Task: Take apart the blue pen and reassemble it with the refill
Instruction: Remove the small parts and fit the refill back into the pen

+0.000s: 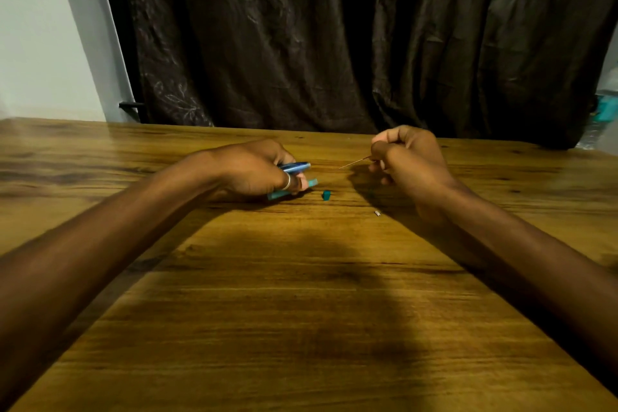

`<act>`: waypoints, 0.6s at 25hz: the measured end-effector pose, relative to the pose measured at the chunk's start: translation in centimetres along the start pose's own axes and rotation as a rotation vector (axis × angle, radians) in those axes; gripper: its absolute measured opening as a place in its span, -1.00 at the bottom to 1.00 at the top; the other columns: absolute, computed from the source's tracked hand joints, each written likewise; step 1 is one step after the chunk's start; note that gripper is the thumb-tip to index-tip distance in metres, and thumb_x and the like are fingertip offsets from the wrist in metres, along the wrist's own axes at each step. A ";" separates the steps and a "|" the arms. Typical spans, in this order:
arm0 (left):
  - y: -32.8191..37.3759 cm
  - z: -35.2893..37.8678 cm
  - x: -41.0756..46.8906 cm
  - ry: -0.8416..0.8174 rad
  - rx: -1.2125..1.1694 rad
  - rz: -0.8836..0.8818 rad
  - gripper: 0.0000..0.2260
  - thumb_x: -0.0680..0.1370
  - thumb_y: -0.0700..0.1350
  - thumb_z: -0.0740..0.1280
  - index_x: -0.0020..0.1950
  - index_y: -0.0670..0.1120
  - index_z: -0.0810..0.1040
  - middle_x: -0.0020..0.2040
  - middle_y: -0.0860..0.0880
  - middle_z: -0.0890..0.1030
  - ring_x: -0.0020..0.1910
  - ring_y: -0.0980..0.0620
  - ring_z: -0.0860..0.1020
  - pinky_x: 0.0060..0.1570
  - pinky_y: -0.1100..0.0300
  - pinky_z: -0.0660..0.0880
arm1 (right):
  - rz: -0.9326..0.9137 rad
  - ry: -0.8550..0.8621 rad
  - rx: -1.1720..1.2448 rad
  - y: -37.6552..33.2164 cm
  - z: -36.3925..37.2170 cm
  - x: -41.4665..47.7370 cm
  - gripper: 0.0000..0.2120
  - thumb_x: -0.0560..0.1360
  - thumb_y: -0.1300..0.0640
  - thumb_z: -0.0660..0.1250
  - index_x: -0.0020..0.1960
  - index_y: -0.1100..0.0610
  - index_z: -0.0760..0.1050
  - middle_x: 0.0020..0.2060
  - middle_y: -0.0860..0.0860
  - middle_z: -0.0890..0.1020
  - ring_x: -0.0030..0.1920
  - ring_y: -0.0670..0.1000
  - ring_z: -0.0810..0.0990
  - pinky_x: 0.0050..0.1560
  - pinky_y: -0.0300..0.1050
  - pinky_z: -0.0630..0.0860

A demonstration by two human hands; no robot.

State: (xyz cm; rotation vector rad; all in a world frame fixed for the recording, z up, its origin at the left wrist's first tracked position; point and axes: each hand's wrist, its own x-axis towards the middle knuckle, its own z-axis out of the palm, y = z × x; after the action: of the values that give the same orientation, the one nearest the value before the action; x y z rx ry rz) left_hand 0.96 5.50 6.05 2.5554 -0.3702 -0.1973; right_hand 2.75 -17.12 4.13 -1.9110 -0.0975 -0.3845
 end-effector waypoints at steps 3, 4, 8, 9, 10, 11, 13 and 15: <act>0.1 0.5 0.1 -0.019 -0.031 0.015 -0.81 0.56 0.07 0.42 -0.06 -0.03 0.70 -0.09 -0.12 0.69 -0.08 -0.05 0.60 -0.10 -0.03 0.49 | -0.001 0.005 0.051 0.3 -0.2 0.4 -0.91 0.53 0.19 0.33 -0.05 0.05 0.60 -0.18 0.00 0.69 -0.13 -0.04 0.70 -0.31 -0.19 0.54; 0.1 0.7 0.1 -0.028 -0.028 0.019 -0.81 0.55 0.08 0.42 -0.09 -0.02 0.70 -0.15 -0.07 0.66 -0.12 0.00 0.58 -0.15 0.05 0.45 | 0.002 0.002 0.066 0.3 -0.2 0.4 -0.91 0.54 0.18 0.33 -0.04 0.05 0.60 -0.16 0.00 0.69 -0.13 -0.05 0.69 -0.31 -0.21 0.54; 0.2 1.2 0.5 -0.053 0.013 0.008 -0.81 0.55 0.11 0.41 -0.12 0.02 0.67 -0.18 0.02 0.62 -0.13 0.02 0.56 -0.15 0.11 0.45 | 0.020 0.001 0.084 0.3 0.1 0.3 -0.91 0.54 0.18 0.33 -0.03 0.05 0.60 -0.14 0.00 0.70 -0.10 -0.05 0.70 -0.28 -0.20 0.55; 0.2 1.3 0.6 -0.055 0.014 0.015 -0.81 0.54 0.12 0.41 -0.11 0.02 0.68 -0.17 0.01 0.63 -0.12 0.02 0.57 -0.14 0.10 0.46 | 0.025 0.003 0.089 0.3 0.2 0.3 -0.91 0.54 0.19 0.33 -0.03 0.05 0.60 -0.14 0.00 0.70 -0.11 -0.04 0.70 -0.28 -0.20 0.55; 0.2 1.4 0.6 -0.054 0.010 0.025 -0.81 0.54 0.12 0.42 -0.10 0.01 0.68 -0.16 0.01 0.65 -0.12 0.02 0.58 -0.12 0.09 0.47 | 0.028 0.004 0.095 0.2 0.2 0.2 -0.90 0.54 0.20 0.32 -0.04 0.06 0.60 -0.15 0.01 0.69 -0.11 -0.04 0.70 -0.29 -0.20 0.55; 0.2 1.5 0.7 -0.052 0.000 0.037 -0.81 0.53 0.11 0.43 -0.08 0.01 0.70 -0.14 0.01 0.67 -0.10 0.02 0.60 -0.09 0.08 0.49 | 0.030 -0.001 0.097 0.1 0.3 0.1 -0.90 0.54 0.21 0.32 -0.05 0.06 0.59 -0.15 0.01 0.69 -0.12 -0.04 0.69 -0.30 -0.21 0.54; 0.1 1.7 0.7 -0.043 -0.035 0.058 -0.87 0.50 0.05 0.48 -0.04 0.03 0.72 -0.07 0.05 0.72 -0.01 0.05 0.64 0.04 0.08 0.54 | 0.029 -0.015 0.097 0.0 0.3 0.0 -0.89 0.54 0.22 0.32 -0.06 0.06 0.58 -0.17 0.01 0.68 -0.14 -0.06 0.67 -0.33 -0.24 0.54; 0.1 1.7 0.8 -0.030 -0.067 0.071 -0.87 0.48 0.00 0.51 0.01 0.03 0.73 0.00 0.07 0.73 0.06 0.07 0.65 0.15 0.07 0.56 | 0.024 -0.024 0.109 0.0 0.4 -0.2 -0.88 0.53 0.25 0.31 -0.08 0.07 0.58 -0.23 0.02 0.67 -0.19 -0.07 0.65 -0.39 -0.28 0.53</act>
State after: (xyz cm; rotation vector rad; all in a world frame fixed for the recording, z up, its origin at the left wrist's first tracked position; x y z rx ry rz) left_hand 1.31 4.31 4.59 2.4717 -0.4572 -0.2188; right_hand 2.70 -16.71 3.97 -1.8079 -0.1093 -0.3333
